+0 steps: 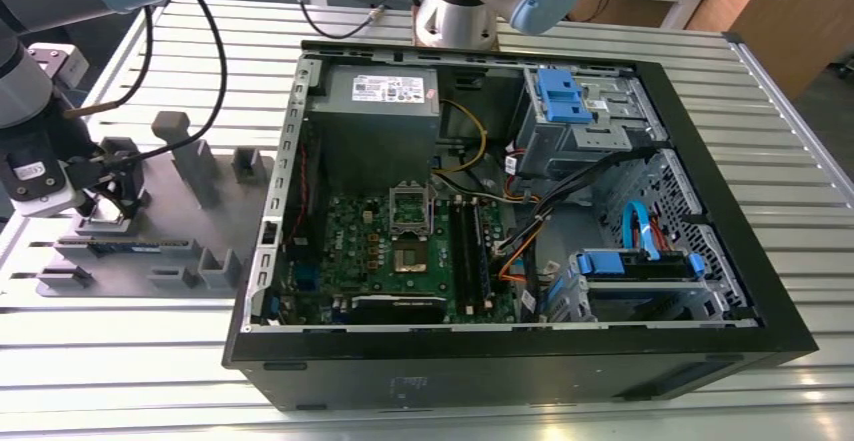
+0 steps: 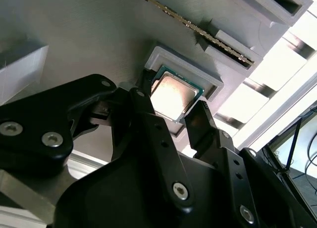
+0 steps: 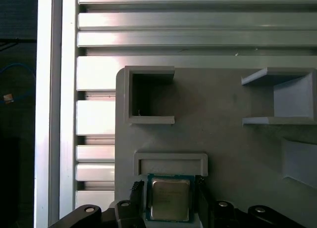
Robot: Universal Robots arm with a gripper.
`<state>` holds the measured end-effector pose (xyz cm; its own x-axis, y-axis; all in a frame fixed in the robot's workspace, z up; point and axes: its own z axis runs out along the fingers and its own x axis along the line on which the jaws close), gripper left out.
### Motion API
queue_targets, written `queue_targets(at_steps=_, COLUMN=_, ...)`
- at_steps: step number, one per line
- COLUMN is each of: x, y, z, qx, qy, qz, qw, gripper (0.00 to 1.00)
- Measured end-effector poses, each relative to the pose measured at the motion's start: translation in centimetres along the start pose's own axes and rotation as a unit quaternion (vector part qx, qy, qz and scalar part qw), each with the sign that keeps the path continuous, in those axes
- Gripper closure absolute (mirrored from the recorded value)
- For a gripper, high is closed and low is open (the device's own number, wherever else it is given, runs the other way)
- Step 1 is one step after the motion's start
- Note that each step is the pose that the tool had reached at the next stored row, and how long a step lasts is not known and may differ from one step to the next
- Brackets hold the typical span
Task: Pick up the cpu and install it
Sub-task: 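Pick up the cpu and move it towards the insertion slot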
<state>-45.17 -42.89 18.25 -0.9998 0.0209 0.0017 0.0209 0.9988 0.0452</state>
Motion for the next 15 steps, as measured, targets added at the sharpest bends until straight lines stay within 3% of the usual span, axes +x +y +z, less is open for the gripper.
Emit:
queue_targets(at_steps=7, x=0.00, y=0.00, z=0.00, qx=0.0001, qy=0.0000, qz=0.000, qw=1.00000, gripper=0.45)
queue_targets(at_steps=9, x=0.01, y=0.00, z=-0.01, qx=0.0001, qy=0.0001, qz=0.000, qw=1.00000, gripper=0.53)
queue_targets(at_steps=15, x=0.01, y=0.00, z=-0.01, qx=0.0001, qy=0.0001, qz=0.000, qw=1.00000, gripper=0.53)
